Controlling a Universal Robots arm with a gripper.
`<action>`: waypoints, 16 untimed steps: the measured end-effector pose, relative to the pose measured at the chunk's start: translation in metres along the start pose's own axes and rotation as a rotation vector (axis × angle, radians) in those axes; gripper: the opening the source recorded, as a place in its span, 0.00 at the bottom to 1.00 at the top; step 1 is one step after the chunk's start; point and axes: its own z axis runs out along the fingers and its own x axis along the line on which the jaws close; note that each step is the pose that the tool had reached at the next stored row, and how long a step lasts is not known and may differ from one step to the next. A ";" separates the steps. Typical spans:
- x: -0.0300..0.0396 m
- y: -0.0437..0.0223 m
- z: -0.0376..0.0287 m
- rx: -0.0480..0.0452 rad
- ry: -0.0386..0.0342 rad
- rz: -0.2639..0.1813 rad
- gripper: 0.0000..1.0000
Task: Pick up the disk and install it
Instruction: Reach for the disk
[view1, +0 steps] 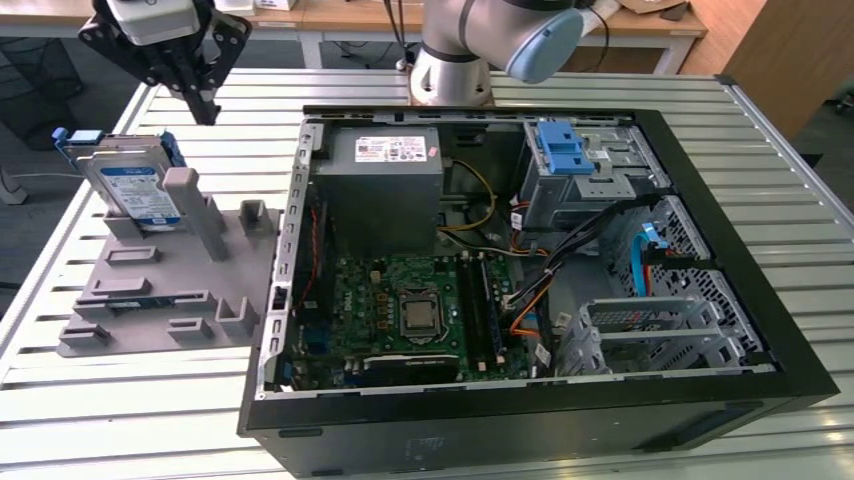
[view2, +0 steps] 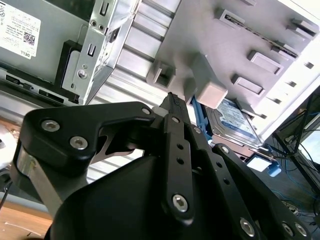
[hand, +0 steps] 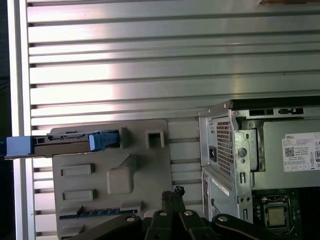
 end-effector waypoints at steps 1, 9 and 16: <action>0.0005 0.0000 0.0001 0.0000 0.0000 0.000 0.11; 0.0048 -0.0004 0.0006 0.0001 0.0001 0.000 0.11; 0.0100 -0.0008 0.0007 0.0000 0.0000 0.000 0.11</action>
